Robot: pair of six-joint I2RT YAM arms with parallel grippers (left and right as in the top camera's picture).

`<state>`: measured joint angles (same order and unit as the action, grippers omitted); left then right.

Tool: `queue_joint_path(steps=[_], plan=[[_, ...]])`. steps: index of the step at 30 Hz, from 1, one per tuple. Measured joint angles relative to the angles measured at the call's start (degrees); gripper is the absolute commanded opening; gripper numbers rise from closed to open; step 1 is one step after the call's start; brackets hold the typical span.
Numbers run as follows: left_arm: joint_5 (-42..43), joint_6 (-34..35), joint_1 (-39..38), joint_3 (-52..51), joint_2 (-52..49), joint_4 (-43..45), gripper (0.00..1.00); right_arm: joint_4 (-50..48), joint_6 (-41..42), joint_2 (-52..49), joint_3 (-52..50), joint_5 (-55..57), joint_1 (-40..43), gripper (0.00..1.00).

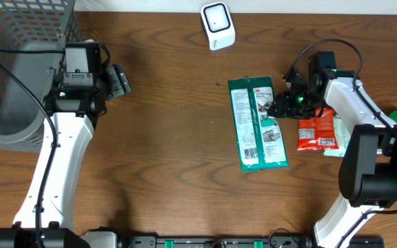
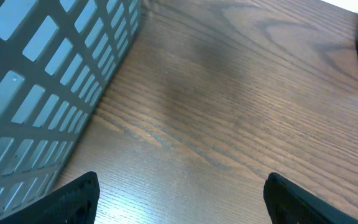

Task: Scan the item barcode
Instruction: 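Move the right gripper left to the green glove pack edge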

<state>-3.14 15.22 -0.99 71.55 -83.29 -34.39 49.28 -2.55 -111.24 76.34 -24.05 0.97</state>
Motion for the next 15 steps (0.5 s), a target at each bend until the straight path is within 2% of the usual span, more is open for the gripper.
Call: queue_joint_path(steps=[1, 2, 4, 5, 6, 10, 15], plan=[[0.5, 0.0, 0.0, 0.0, 0.0, -0.2, 0.77, 0.4, 0.0, 0.0, 0.0, -0.5, 0.0, 0.61], [1.4, 0.0, 0.0, 0.0, 0.0, -0.8, 0.57, 0.8, -0.1, 0.0, 0.0, -0.8, 0.0, 0.61], [4.7, 0.1, 0.0, 0.0, 0.0, -2.4, 0.27, 1.5, -0.2, 0.0, 0.0, -1.1, 0.0, 0.62], [7.3, 0.2, 0.0, 0.0, -0.1, -3.1, 0.15, 1.7, -0.2, 0.0, 0.0, -1.1, 0.0, 0.63], [9.6, 0.2, 0.0, 0.0, -0.3, -3.7, 0.09, 1.7, -0.2, 0.0, 0.0, -1.2, 0.0, 0.63], [18.6, 0.0, -2.3, 0.0, -2.6, -4.9, 0.08, 1.2, -0.2, 0.0, 0.0, -1.3, 0.0, 0.64], [23.1, 0.0, -9.2, 0.0, -8.3, -4.4, 0.08, 0.3, -0.2, 0.0, 0.0, -1.3, 0.0, 0.64]])
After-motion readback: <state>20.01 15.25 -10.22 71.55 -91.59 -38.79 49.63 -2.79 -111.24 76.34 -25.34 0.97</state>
